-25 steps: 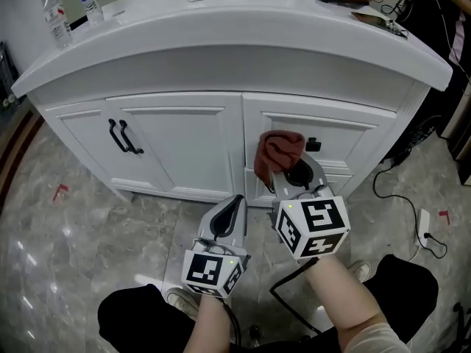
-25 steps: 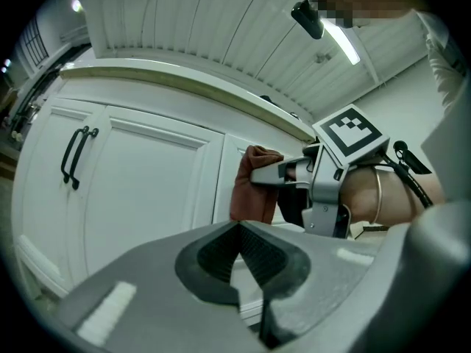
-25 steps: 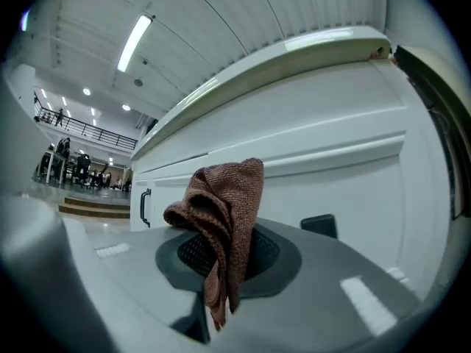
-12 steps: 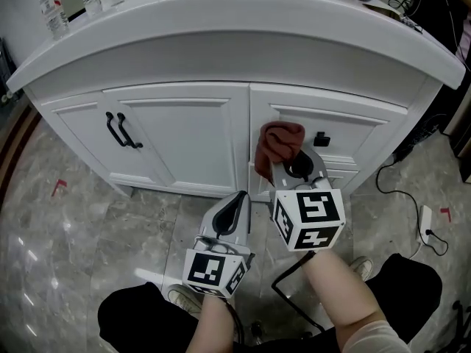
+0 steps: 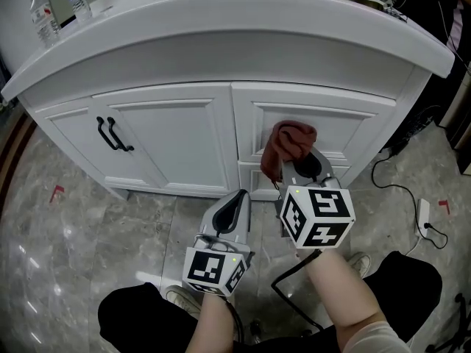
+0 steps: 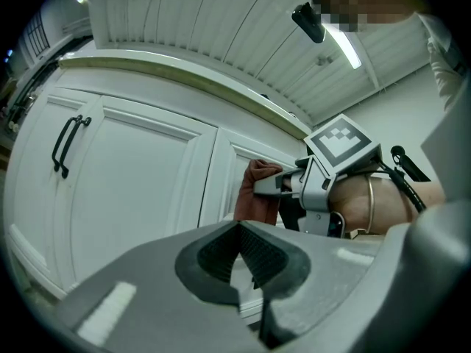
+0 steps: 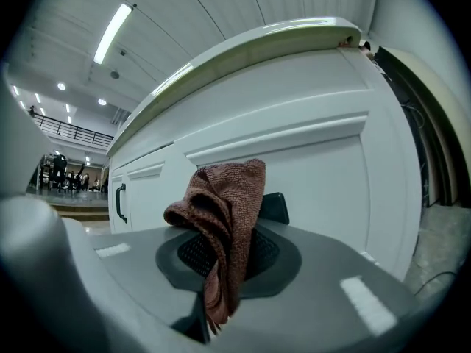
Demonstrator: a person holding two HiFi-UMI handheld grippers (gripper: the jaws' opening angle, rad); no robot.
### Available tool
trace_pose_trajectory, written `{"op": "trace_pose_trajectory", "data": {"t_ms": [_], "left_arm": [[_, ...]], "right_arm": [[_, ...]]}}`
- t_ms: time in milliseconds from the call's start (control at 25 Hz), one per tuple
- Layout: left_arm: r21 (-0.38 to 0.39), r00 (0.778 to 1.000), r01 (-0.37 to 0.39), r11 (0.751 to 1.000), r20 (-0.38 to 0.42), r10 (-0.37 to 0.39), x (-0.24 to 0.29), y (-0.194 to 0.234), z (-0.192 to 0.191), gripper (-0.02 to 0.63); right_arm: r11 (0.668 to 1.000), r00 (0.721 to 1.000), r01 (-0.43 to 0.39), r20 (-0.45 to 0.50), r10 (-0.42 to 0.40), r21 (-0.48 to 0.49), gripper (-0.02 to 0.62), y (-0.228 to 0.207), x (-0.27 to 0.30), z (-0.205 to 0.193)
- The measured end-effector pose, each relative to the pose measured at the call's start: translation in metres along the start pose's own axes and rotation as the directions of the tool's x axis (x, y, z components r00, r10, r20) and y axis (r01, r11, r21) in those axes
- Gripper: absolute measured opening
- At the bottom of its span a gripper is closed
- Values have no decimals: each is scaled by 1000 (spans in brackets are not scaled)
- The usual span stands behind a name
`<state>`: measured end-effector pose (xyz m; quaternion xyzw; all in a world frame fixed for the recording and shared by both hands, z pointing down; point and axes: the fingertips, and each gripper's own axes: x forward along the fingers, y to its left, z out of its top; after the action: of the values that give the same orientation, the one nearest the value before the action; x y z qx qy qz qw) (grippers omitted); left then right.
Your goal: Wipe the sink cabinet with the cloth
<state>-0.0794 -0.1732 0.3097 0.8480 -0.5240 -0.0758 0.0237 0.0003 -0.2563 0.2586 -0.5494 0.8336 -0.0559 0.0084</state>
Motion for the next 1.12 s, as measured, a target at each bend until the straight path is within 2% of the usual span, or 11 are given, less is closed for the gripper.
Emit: {"op": "trace_pose_trajectory", "data": {"t_ms": [240, 480, 640, 760, 1000, 1120], "left_arm": [[-14, 1000, 6, 1000, -12, -6, 6, -4, -6, 0], [-5, 1000, 26, 1000, -16, -26, 11, -13, -7, 0], [-1, 999, 34, 999, -36, -34, 13, -17, -12, 0], [0, 998, 41, 999, -40, -41, 14, -18, -17, 0], [-3, 999, 41, 999, -30, -41, 20, -18, -14, 0], [-2, 999, 47, 999, -20, -47, 25, -22, -10, 0]], "right_arm": [[997, 999, 38, 29, -36, -63, 80, -16, -20, 12], [994, 994, 93, 58, -90, -57, 80, -42, -37, 19], [991, 991, 126, 44, -124, -47, 78, -61, -35, 17], [992, 992, 126, 14, -126, -29, 78, -70, -26, 13], [990, 992, 129, 25, -128, -50, 80, -74, -25, 11], [986, 992, 127, 22, -125, -106, 80, -76, -26, 11]]}}
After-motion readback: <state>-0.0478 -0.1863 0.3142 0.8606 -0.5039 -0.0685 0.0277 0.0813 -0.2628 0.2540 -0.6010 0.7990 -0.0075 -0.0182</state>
